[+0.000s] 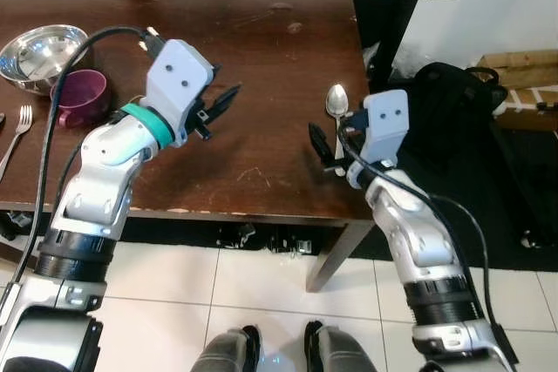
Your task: Setting the table
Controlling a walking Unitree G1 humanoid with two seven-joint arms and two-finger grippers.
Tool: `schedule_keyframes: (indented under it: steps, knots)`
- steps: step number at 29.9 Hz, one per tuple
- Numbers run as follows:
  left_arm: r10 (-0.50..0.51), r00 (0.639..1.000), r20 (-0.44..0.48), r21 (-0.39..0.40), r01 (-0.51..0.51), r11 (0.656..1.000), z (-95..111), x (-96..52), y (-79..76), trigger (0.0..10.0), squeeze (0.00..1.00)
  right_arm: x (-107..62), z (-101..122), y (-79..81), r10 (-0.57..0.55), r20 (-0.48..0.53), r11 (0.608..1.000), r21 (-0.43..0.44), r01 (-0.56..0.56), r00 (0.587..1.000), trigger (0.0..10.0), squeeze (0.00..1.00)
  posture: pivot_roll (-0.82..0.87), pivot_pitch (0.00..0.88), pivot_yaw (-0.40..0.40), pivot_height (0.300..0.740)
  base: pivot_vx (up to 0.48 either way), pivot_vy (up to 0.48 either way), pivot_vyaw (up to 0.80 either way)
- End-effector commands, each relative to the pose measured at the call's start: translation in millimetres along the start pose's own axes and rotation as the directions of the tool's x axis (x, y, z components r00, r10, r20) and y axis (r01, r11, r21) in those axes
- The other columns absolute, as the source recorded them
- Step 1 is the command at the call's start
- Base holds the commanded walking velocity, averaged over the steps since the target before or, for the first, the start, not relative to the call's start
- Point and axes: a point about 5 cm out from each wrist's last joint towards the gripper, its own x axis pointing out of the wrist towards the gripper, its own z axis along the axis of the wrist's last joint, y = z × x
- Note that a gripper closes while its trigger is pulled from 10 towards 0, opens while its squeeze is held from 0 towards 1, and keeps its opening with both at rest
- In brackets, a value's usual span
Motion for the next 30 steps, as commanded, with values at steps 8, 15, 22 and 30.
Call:
schedule_keyframes:
  steps: [8, 15, 22, 30]
  knots:
    - [-0.230, 0.968, 0.098, -0.144, 0.243, 0.959, 2.8, 21.2, -29.7, 10.0, 0.00, 20.9, 6.4, -37.7, -0.262, -0.042, 0.962, 0.063, 0.264, 0.964, 10.0, 0.00, 0.03, 0.153, 0.070, 0.740, 0.000, 0.000, 0.00]
    - [-0.363, 0.922, 0.137, -0.086, 0.376, 0.923, 17.9, 36.4, -47.7, 10.0, 0.00, 19.4, 3.3, -56.0, -0.268, -0.090, 0.958, 0.082, 0.275, 0.959, 10.0, 0.00, 0.04, 0.184, 0.082, 0.740, 0.000, 0.000, 0.00]
    - [-0.373, 0.922, 0.104, -0.050, 0.379, 0.924, 15.3, 43.3, -45.9, 10.0, 0.00, 15.4, -10.2, -52.6, -0.238, -0.132, 0.963, 0.099, 0.252, 0.962, 10.0, 0.00, 0.03, 0.202, 0.091, 0.740, 0.000, 0.000, 0.00]
    - [-0.332, 0.938, 0.096, -0.074, 0.340, 0.938, 10.6, 41.2, -45.1, 10.0, 0.00, 18.4, -26.4, -44.7, -0.240, -0.173, 0.970, -0.003, 0.244, 0.955, 10.0, 0.00, 0.05, 0.209, 0.089, 0.740, 0.000, 0.000, 0.00]
